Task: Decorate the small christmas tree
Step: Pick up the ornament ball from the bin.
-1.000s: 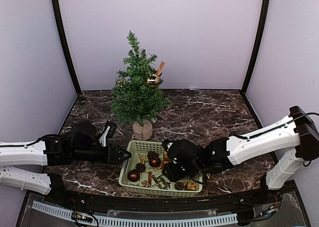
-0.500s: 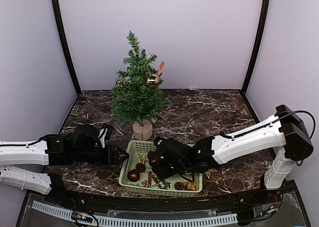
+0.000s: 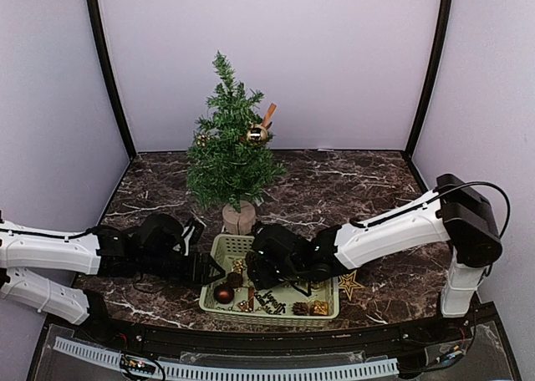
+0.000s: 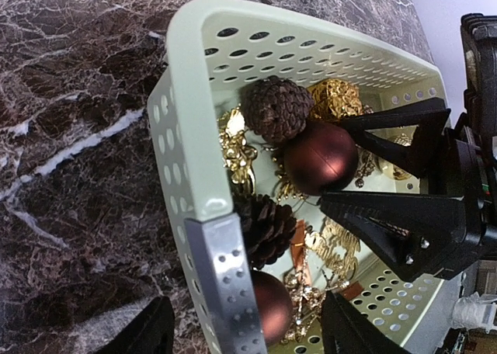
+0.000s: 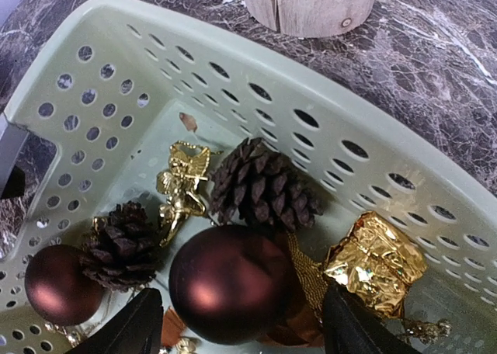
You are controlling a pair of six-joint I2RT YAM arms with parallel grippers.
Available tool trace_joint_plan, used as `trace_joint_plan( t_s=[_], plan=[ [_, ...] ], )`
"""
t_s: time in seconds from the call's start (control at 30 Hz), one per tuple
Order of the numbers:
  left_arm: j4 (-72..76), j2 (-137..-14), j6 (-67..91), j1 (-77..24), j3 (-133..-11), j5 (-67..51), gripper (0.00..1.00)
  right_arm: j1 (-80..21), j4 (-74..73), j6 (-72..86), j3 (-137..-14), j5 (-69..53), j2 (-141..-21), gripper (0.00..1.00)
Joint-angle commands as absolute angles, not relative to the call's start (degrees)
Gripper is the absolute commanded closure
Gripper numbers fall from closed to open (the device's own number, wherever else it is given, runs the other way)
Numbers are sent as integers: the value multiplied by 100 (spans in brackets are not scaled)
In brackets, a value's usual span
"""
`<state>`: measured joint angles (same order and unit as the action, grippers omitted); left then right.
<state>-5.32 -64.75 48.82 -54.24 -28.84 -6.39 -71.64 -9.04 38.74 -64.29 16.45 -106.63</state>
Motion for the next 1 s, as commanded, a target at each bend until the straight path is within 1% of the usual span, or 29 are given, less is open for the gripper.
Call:
trace_joint_plan(
  t_s=[0.0,0.33,0.5,0.67,0.83,0.97],
  plan=[
    [-394,-6442,4874,-5432,-2996,-708,33,-7104,-619,3706,-6734,1640,-10974,31],
    [-479,-6318,4918,-5417,-2965,-599,33,-7046,-285,3597,-6646,1603,-11039,40],
    [-501,-6228,4948,-5407,-2956,-578,33,-7033,91,3555,-6423,1446,-10854,47],
    [-526,-5986,4982,-5347,-2895,-554,33,-6966,188,3627,-6277,1386,-10709,52],
    [-587,-5694,4992,-5236,-2849,-576,33,-6942,213,3697,-6205,1284,-10617,53],
    [-717,-5491,4934,-5093,-2889,-697,33,-6942,89,3765,-6119,1140,-10233,53]
  ],
)
